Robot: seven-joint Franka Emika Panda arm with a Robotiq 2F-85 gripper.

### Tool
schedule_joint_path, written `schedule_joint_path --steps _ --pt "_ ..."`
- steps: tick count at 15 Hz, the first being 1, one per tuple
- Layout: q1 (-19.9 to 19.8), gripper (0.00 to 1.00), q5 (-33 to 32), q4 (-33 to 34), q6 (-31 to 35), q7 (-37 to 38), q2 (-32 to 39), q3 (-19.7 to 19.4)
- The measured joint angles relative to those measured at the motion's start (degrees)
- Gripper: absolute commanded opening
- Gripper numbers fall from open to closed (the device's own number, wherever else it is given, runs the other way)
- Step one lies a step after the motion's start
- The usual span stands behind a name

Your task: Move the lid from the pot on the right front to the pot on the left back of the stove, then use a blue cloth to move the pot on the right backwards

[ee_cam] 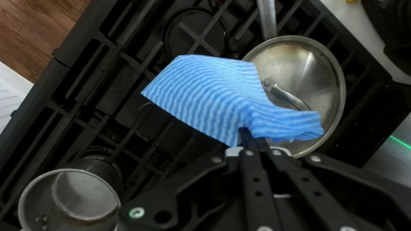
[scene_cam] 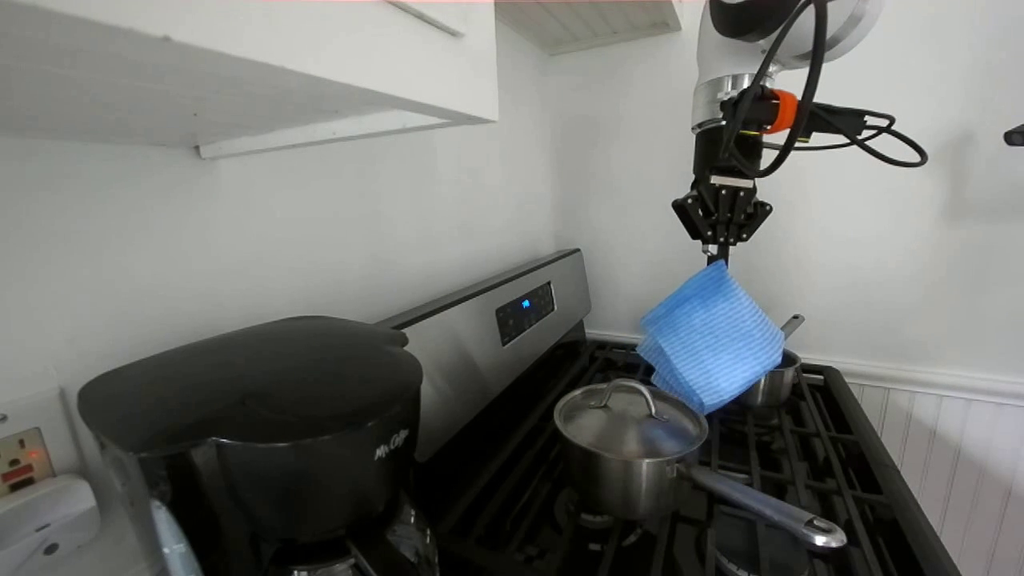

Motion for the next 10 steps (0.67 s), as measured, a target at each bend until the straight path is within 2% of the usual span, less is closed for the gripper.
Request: schedule_joint_path --steps 3,10 --pt "-0.8 0.0 0.1 1.6 -0.6 0.4 1.6 -1.0" --pt "-5.8 0.0 2.5 10.9 -5.7 -3.4 10.6 -4.2"
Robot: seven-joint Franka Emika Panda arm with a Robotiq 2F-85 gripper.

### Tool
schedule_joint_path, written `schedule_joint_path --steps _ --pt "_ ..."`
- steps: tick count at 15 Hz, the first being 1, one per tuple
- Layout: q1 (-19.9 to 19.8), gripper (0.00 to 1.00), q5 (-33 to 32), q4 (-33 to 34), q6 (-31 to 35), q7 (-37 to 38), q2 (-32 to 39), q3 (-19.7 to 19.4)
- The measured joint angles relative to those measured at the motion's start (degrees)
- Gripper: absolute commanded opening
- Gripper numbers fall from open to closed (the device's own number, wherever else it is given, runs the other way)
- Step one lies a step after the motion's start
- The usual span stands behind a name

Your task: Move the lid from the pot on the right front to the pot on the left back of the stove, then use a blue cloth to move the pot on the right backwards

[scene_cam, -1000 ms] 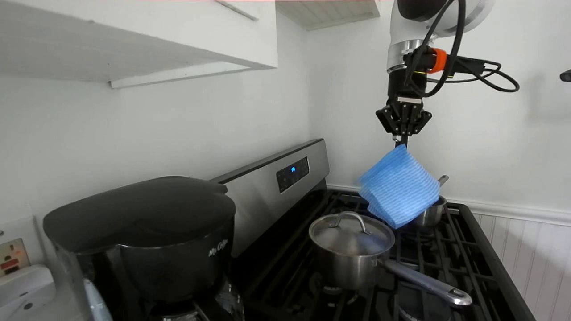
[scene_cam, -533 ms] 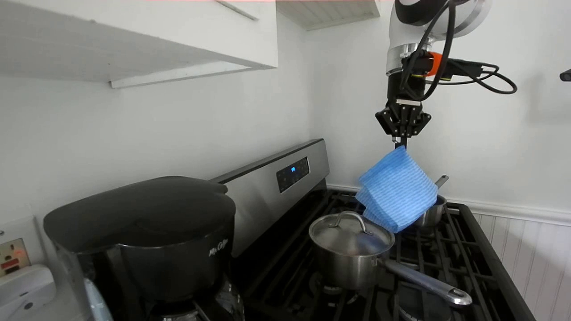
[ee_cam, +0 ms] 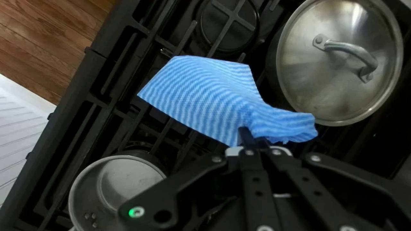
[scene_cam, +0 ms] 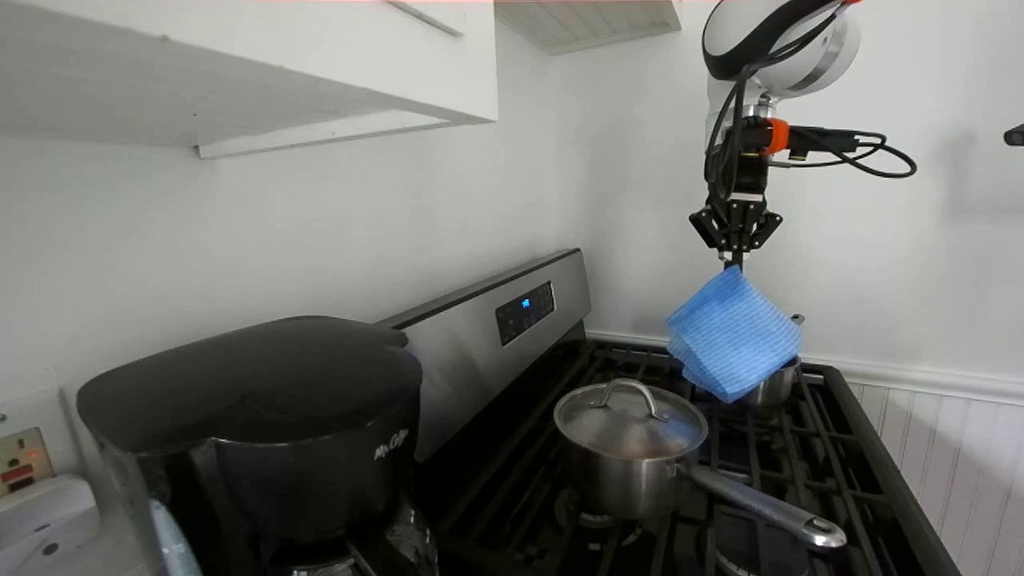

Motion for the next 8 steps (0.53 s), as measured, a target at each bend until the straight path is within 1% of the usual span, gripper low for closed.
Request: schedule_joint_path --steps 4,8 --pt "-3.4 0.0 2.5 5.4 -2.7 -2.5 6.7 -0.4" --pt "-7.0 0.0 4.0 11.6 -3.9 -3.3 13.6 -0.5"
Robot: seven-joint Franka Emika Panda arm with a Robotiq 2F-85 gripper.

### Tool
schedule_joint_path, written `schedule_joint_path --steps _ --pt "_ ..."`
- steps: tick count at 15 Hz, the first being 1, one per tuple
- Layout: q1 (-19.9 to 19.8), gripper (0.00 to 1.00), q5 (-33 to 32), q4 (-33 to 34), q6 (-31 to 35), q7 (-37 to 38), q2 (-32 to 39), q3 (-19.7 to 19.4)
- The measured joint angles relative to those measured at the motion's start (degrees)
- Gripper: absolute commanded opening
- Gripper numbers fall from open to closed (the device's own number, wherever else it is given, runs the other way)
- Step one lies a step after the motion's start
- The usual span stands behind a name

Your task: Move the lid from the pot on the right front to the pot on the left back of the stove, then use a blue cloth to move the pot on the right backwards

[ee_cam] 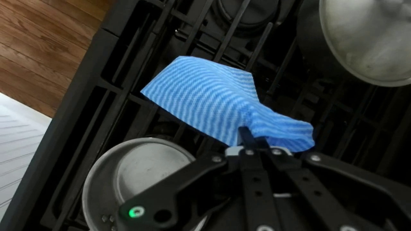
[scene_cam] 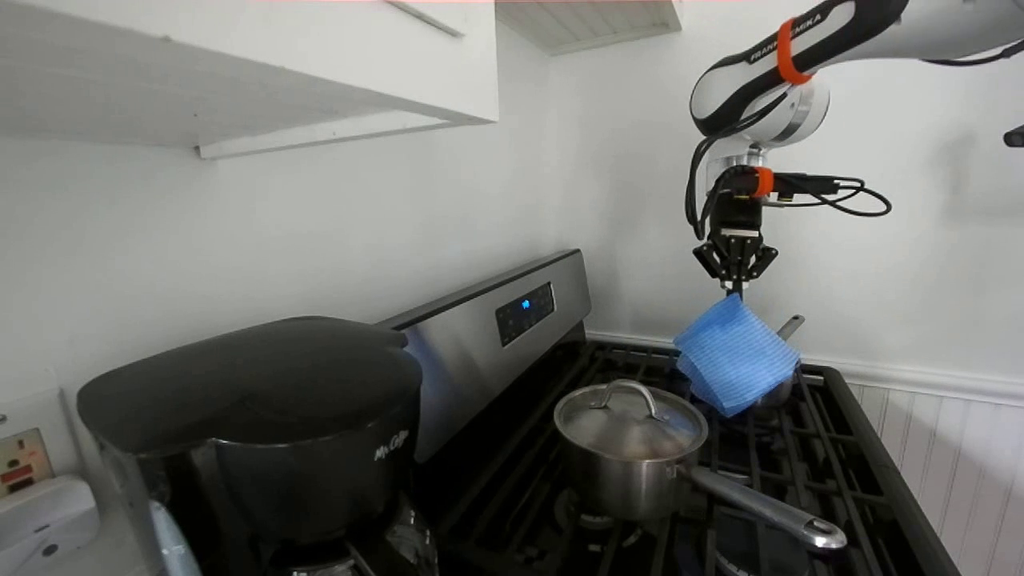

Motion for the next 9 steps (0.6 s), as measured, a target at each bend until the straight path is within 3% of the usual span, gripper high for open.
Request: schedule_joint_path --steps 9 --pt "-5.2 0.0 -1.3 15.0 -3.1 0.8 10.8 -0.4"
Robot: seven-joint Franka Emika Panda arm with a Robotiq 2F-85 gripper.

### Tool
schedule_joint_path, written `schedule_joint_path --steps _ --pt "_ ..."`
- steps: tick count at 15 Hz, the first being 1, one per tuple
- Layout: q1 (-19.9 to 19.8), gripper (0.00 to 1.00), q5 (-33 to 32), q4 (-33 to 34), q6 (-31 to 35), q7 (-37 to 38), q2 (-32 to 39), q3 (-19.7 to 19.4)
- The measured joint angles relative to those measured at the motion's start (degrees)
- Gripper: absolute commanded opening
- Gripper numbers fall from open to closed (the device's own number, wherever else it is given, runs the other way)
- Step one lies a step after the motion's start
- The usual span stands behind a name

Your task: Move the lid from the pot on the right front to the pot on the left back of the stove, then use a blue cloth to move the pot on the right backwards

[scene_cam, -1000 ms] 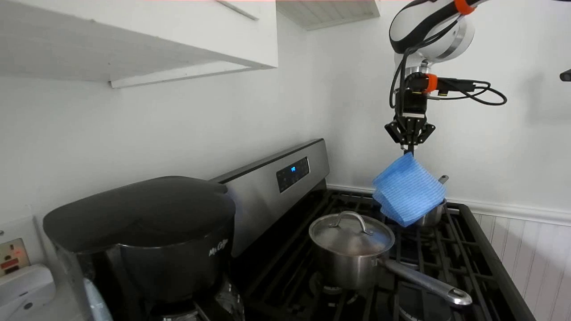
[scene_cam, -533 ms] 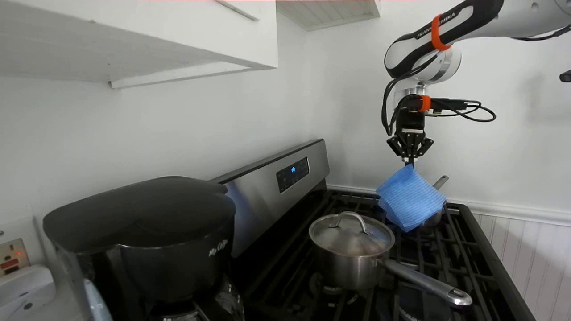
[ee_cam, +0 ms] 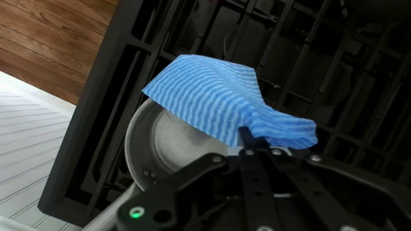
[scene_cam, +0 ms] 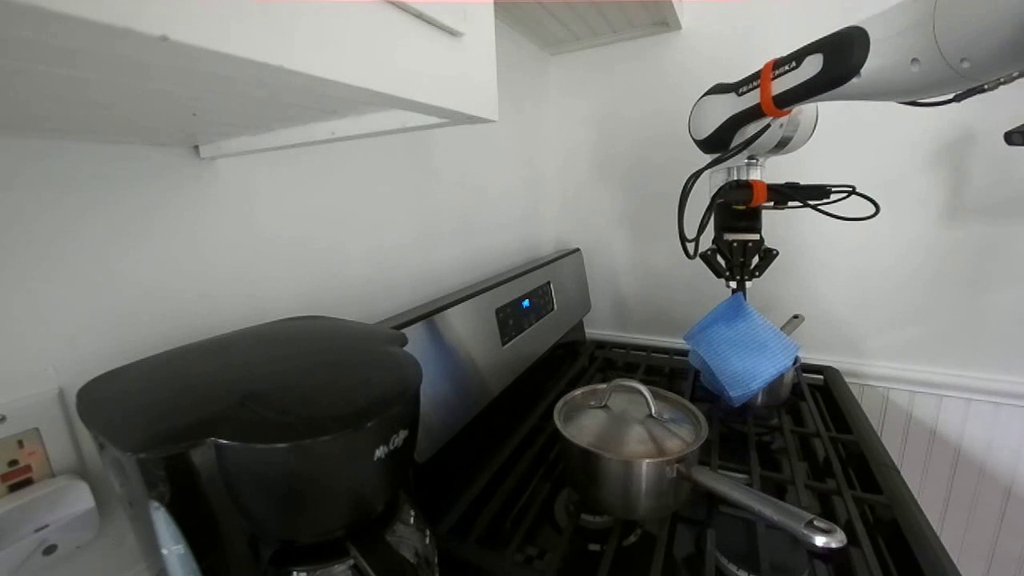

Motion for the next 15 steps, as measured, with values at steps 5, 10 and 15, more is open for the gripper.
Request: schedule_joint_path --steps 5,10,15 --pt "-0.5 0.0 -0.6 4.3 3.8 0.9 4.5 -0.1" --pt "-0.2 0.0 -2.1 4.5 9.7 1.8 8.2 -0.1" --pt "0.0 0.0 -3.6 4.5 12.4 2.7 9.6 -0.5"
